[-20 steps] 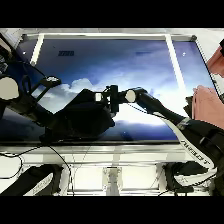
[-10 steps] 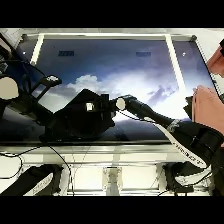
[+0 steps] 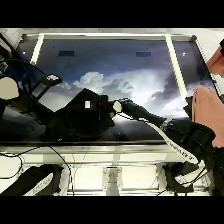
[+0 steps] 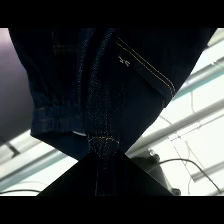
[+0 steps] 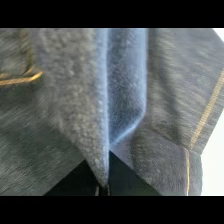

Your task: Fold the clothes and pants, and hang the long-sleeved shirts on hangers.

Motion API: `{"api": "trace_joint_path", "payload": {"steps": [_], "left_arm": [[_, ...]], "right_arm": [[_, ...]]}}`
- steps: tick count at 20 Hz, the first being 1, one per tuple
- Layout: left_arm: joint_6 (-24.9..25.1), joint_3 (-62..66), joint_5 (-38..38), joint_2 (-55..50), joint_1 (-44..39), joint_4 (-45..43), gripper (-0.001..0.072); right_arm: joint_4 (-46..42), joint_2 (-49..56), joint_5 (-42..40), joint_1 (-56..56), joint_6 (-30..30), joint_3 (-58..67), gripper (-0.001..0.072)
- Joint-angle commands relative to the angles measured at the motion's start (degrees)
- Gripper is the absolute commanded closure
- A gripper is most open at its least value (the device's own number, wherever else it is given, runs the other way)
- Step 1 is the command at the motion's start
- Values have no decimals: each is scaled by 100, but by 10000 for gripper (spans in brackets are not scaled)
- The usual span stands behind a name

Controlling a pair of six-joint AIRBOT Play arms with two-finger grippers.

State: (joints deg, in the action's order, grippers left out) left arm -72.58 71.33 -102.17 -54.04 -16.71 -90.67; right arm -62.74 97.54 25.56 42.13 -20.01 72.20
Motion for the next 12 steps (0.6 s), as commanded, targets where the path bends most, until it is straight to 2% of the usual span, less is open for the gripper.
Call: {"api": "trace_joint_path", "payload": {"steps": [1, 4, 5, 12], "left_arm": [[-2, 0, 389, 7, 2, -407, 656], [-234, 0, 986, 9, 2, -1298, 655], [-306, 0, 1226, 11, 2, -1390, 655], [-719, 20, 3086, 544, -2, -844, 655]], "right_arm": [[-525, -52, -120, -249, -1329, 142, 700], [-782, -612, 846, -833, -2927, 459, 702], [-780, -929, 1132, -990, -3141, 470, 702], [-879, -3460, 2691, -1211, -3141, 474, 704]]}}
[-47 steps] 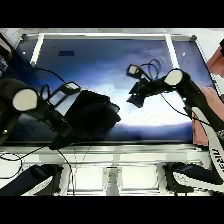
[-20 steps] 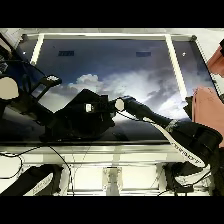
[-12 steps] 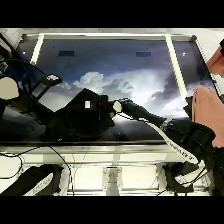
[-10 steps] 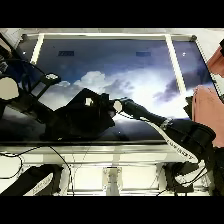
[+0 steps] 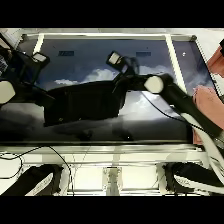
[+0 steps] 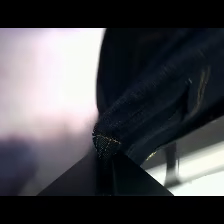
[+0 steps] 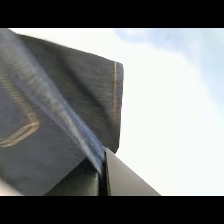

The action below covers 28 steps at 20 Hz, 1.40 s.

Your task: Fold the clothes and pants, and hang the long-sleeved shirts on hangers.

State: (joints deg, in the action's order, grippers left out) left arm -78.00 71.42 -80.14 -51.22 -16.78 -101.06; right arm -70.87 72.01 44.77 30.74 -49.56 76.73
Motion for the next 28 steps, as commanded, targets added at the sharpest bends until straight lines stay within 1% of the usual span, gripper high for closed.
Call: {"api": "trace_joint_path", "payload": {"steps": [1, 3, 4, 6, 8, 10, 13, 15, 17, 19, 22, 28], "left_arm": [[-177, 11, 1040, 431, 4, 280, 655], [-175, 11, 1357, 852, 2, 468, 656], [-173, 15, 1539, 1095, 2, 599, 655], [-166, 17, 1906, 1572, 2, 933, 656], [-28, 17, 2184, 2015, 2, 1377, 656], [44, 17, 2288, 2334, 2, 1849, 656], [13, 17, 2181, 2579, 4, 2479, 656], [-273, 17, 1989, 2540, 4, 2765, 656], [-463, 17, 1569, 2374, 4, 2782, 656], [-640, 17, 1051, 2138, 4, 2782, 656], [-737, 15, 417, 1700, 4, 2782, 656], [-730, 15, 509, 1143, 4, 2723, 656]], "right_arm": [[-90, -1191, 1082, -72, -186, 42, 704], [-92, -1655, 1683, -70, -184, 107, 704], [-79, -1880, 1845, -70, -186, 116, 705], [-17, -2406, 1928, -70, -192, 116, 705], [146, -2938, 1888, -70, -197, 118, 705], [321, -3381, 2031, -70, -247, 216, 706], [483, -3727, 2590, -72, -490, 579, 706], [479, -3738, 3016, -72, -717, 774, 707], [459, -3705, 3322, -72, -887, 791, 706], [455, -3582, 3506, -72, -1005, 789, 706], [369, -3268, 3574, -72, -1086, 787, 707], [-20, -2363, 3469, -72, -1099, 787, 706]]}}
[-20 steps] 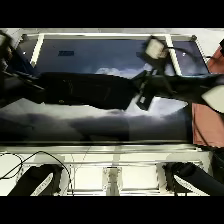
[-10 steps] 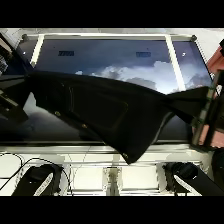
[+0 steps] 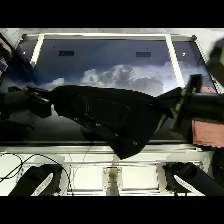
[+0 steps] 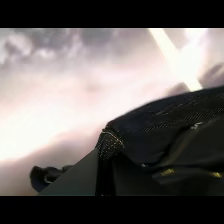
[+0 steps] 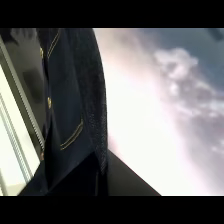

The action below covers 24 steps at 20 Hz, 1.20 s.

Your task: Fold the clothes and pants, and hang the long-sleeved shirts on hangers.

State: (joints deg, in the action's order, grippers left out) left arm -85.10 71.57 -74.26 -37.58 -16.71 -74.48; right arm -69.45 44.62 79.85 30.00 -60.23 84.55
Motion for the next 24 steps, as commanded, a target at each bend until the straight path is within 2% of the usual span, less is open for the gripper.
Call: {"api": "trace_joint_path", "payload": {"steps": [1, 5, 9, 14, 16, 19, 21, 24], "left_arm": [[-20, 0, -28, -236, -2, -72, 656], [-44, 0, 46, -245, -2, -662, 656], [46, 0, 22, -94, -151, -205, 656], [17, 0, 129, 422, -483, -188, 657], [-162, 0, -42, 549, -485, -68, 656], [-199, 0, -385, 723, -485, 935, 657], [-275, 0, -223, 859, -485, 1416, 657], [-940, -2, 192, 876, -476, 1145, 657]], "right_arm": [[-339, 496, -168, 2, -33, 4, 706], [-863, 846, -918, 2, -33, 7, 706], [-863, 787, -1139, 2, -11, 11, 706], [-876, 400, -1189, 2, -13, 13, 706], [-822, 188, -1060, 2, -13, 13, 706], [-614, -225, -474, 2, -20, 28, 706], [-597, -431, -63, 2, -72, 210, 708], [-610, -422, 361, 2, -278, 501, 710]]}}
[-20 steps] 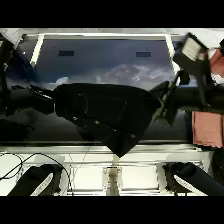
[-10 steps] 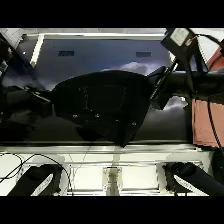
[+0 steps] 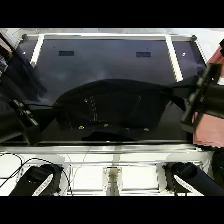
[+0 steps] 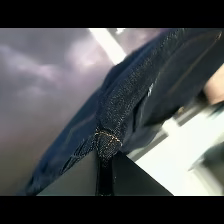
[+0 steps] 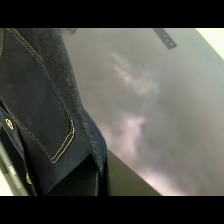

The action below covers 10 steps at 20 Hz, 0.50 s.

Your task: Fold the clothes and pants, and hang the long-sleeved shirts on hangers.

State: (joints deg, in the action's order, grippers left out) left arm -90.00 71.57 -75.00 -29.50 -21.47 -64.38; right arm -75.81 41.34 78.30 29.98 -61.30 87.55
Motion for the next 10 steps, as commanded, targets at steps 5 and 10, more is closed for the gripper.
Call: {"api": "trace_joint_path", "payload": {"steps": [5, 10], "left_arm": [[-756, -2, 387, -874, 4, -1381, 657], [-485, -2, 975, -2710, 2, -1816, 657]], "right_arm": [[-387, 684, 592, -2, -223, 199, 709], [-457, 2339, -304, -680, 39, 199, 709]]}}
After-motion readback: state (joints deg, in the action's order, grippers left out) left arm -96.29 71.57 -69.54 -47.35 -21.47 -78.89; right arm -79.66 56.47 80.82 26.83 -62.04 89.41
